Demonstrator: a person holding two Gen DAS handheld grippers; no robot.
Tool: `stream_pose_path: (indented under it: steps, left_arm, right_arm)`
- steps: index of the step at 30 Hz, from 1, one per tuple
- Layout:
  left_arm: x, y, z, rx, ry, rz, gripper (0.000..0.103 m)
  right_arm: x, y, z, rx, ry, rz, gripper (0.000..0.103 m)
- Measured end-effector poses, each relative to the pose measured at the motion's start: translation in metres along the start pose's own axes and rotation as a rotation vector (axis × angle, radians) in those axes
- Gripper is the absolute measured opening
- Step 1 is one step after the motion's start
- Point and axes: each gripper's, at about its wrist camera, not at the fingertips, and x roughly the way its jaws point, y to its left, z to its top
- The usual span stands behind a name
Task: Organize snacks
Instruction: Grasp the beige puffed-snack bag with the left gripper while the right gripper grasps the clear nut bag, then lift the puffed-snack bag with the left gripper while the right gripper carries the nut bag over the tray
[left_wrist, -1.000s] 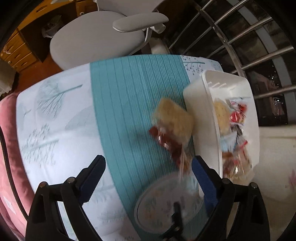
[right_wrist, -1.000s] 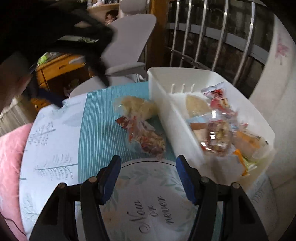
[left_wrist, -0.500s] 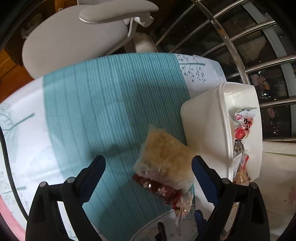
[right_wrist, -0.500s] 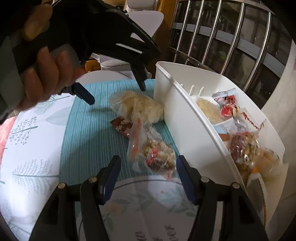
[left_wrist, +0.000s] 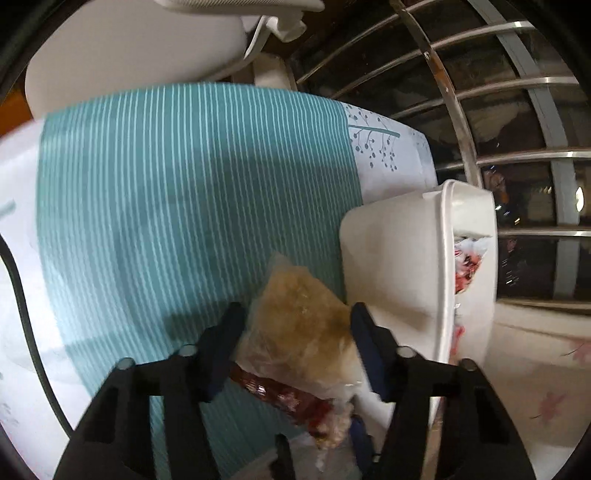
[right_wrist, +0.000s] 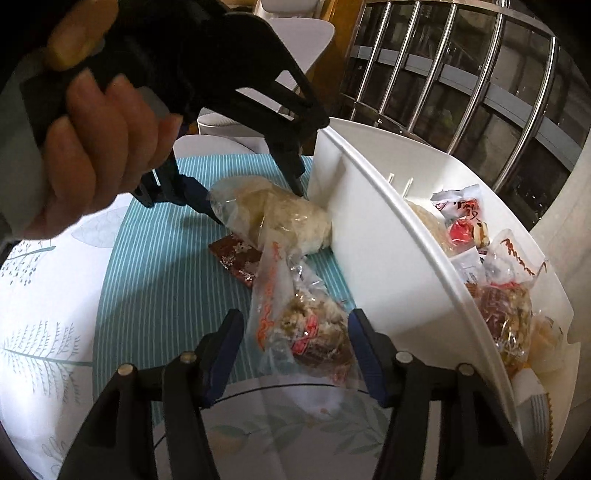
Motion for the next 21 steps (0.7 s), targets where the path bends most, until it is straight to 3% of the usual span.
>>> stream_pose_path:
  steps: [3, 5, 14, 21]
  left_arm:
    - [-0.001, 0.005, -0.001, -0.031, -0.004, -0.015, 0.046]
    - [-0.003, 0.006, -0.002, -0.047, -0.004, -0.015, 0.045]
    - [-0.035, 0.018, -0.018, -0.071, -0.052, 0.049, 0.043]
    - [-0.083, 0.031, -0.054, -0.078, -0.124, 0.091, 0.043]
  right_arm:
    - [0.001, -0.005, 0.0, 0.008, -0.002, -0.026, 0.04]
    - [0.004, -0.009, 0.0, 0.01, 0.003, -0.034, 0.036]
    - [-0.001, -0.015, 0.0, 0.011, 0.029, 0.023, 0.033]
    - [-0.021, -0.015, -0.008, 0.002, 0.03, 0.047, 0.033]
